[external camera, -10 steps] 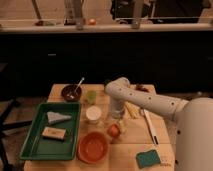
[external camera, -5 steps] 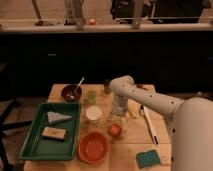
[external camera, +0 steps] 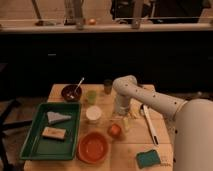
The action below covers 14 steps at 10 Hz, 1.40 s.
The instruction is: Place apple in red bowl
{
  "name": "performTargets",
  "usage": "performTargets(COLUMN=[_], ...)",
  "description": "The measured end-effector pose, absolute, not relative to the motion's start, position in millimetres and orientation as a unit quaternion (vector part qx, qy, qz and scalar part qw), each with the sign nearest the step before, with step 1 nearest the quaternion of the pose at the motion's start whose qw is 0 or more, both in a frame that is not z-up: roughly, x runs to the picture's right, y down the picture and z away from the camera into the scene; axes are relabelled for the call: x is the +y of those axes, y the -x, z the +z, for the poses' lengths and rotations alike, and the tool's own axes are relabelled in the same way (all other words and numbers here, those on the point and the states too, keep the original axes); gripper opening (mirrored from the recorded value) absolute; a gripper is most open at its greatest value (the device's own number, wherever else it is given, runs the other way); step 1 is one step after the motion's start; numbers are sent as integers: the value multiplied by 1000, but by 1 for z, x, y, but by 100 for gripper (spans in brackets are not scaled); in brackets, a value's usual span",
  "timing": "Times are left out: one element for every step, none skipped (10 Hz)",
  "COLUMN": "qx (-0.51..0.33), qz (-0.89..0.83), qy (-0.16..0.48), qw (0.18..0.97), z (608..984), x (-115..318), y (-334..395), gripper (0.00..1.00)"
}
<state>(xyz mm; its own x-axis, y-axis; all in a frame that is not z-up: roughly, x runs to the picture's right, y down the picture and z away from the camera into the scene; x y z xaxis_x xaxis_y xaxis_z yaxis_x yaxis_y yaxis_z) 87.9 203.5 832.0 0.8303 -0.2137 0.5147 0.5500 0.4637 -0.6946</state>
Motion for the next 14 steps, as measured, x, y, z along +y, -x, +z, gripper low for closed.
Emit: performTargets(qx=[-180,-179,-178,-177,-175,-174,-173,-172,-170,-166,-159,-150,-140,-129], qz=[-228,-230,-233,-236,-242,-246,-250,-254,-258,-261,-269,-279,-288,-297], qy=[465,466,467,469,471,472,473,473,474,476,477,477,477,477], qw=[836,835,834,833,830,829,827,826,825,823,821,820,819,817], z=[830,828,826,824,822,821,819,818,817,816,816,816,817,819], x=[205,208,210,214,219,222,225,227,230,232,236,239,242,245], y=[-89,-89,-89,-88,-86,-85,-84,-83,-82,-82,-82,-81,-80,-79], gripper=[80,80,80,80,80,80,80,80,80,80,75,66,57,47])
